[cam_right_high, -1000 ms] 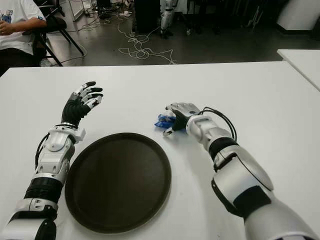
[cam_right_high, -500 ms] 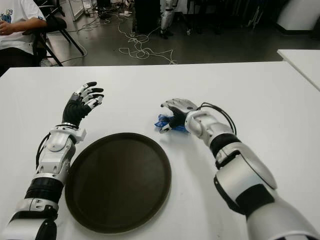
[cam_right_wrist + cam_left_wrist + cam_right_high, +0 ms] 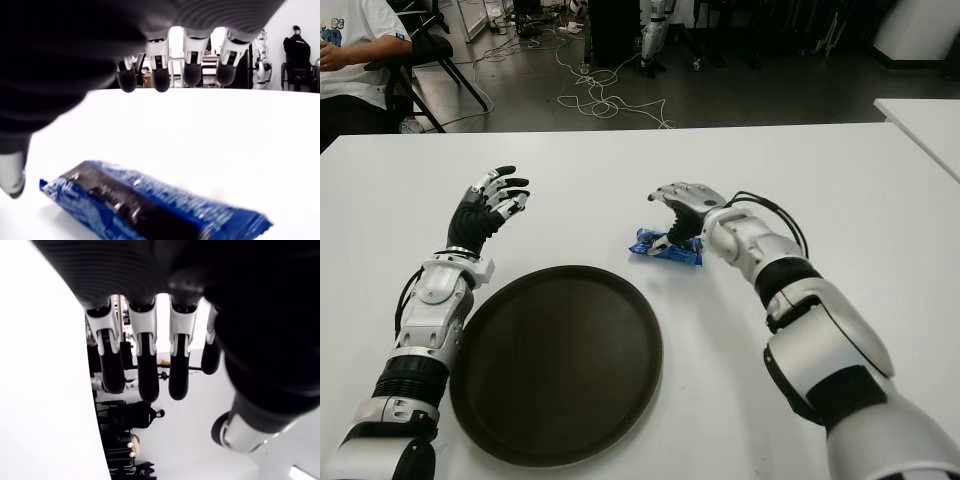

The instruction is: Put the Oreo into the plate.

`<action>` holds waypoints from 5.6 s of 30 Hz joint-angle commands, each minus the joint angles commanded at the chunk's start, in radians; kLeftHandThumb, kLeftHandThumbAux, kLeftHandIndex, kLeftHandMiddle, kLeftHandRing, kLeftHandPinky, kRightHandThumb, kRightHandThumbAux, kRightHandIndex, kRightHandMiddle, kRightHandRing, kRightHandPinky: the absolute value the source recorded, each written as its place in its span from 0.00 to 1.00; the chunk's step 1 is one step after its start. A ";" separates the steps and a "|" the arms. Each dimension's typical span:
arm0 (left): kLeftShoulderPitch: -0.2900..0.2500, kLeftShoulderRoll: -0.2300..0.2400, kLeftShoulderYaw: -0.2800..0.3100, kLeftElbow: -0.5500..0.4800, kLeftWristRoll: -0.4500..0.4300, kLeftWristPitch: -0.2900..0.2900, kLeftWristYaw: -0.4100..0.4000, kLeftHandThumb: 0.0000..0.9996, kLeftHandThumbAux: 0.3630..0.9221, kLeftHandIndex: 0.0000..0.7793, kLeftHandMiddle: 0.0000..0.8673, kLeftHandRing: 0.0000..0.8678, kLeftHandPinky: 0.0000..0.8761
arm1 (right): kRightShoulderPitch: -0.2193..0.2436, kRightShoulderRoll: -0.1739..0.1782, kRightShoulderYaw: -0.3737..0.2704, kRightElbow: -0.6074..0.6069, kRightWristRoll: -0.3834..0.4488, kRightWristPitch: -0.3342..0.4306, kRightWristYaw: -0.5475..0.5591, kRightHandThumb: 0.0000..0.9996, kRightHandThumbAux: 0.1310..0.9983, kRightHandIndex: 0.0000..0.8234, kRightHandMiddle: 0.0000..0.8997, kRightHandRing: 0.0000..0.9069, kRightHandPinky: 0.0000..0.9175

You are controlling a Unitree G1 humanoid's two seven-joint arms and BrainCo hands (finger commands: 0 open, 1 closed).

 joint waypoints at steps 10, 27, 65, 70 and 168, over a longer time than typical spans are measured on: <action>-0.005 0.006 -0.003 0.010 0.003 0.007 -0.001 0.23 0.68 0.26 0.34 0.32 0.33 | 0.003 -0.021 0.002 -0.013 -0.007 0.018 0.014 0.00 0.45 0.00 0.00 0.00 0.00; 0.007 0.006 0.007 -0.006 -0.011 0.012 -0.004 0.22 0.69 0.25 0.34 0.32 0.33 | 0.019 -0.018 0.000 0.068 -0.008 0.057 -0.013 0.00 0.51 0.12 0.17 0.18 0.18; 0.011 0.006 0.007 -0.007 -0.009 0.002 -0.003 0.24 0.65 0.26 0.35 0.33 0.33 | 0.059 -0.018 -0.117 0.054 0.055 -0.056 -0.458 0.68 0.68 0.50 0.54 0.56 0.51; 0.013 0.007 0.004 -0.010 -0.004 0.005 -0.003 0.22 0.64 0.25 0.34 0.32 0.32 | 0.057 -0.012 -0.096 0.095 0.041 -0.006 -0.400 0.25 0.48 0.10 0.15 0.14 0.10; 0.008 0.000 -0.011 -0.015 0.007 0.010 0.009 0.22 0.66 0.26 0.35 0.32 0.31 | 0.053 0.039 0.014 0.155 -0.028 0.145 -0.195 0.08 0.67 0.17 0.19 0.20 0.23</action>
